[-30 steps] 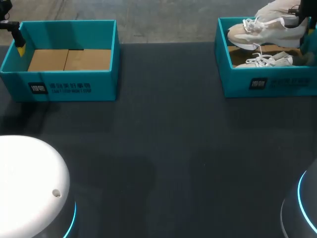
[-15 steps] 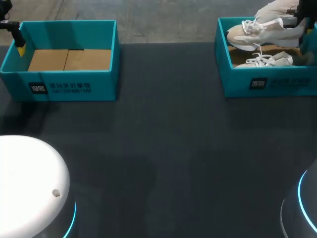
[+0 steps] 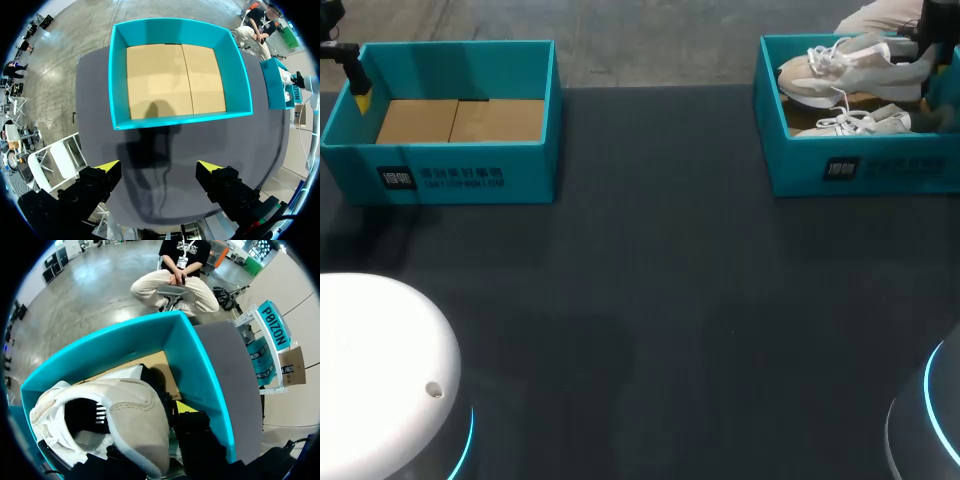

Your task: Take the shoe out of the shoebox, open the shoe tongue, remove and reinsert the insole, then place the shoe into the shoebox

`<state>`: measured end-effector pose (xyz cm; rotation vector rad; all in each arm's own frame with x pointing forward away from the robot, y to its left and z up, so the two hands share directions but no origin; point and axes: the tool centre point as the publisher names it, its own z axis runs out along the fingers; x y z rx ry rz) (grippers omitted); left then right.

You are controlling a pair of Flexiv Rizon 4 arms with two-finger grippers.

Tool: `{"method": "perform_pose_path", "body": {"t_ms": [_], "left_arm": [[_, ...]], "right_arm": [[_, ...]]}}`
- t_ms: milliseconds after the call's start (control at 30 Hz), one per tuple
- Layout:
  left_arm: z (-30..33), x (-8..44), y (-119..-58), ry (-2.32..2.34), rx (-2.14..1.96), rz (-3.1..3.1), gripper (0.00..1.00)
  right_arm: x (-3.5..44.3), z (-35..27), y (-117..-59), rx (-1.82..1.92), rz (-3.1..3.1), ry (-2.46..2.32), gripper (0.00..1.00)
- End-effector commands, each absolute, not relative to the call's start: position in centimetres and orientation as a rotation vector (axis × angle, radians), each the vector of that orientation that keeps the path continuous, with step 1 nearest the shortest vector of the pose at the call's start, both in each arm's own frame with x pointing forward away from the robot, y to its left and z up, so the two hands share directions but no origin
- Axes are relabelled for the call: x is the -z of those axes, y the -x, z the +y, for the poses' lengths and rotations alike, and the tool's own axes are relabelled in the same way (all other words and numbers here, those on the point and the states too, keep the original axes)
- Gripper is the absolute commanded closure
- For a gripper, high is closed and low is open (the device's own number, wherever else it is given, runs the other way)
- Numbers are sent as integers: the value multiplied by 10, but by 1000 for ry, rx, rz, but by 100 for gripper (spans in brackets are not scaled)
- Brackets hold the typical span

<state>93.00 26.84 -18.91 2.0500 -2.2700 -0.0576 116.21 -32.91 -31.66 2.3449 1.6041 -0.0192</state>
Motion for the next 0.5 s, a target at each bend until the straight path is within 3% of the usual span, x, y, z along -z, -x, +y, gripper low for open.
{"method": "perform_pose_path", "body": {"t_ms": [33, 500], "left_arm": [[268, 189, -929, -2051, 62, -2270, 0], [268, 189, -929, -2051, 62, -2270, 0]], "right_arm": [[323, -330, -1166, 30, 1606, -2347, 100], [330, -333, -1151, 11, 1621, -2320, 100]]}}
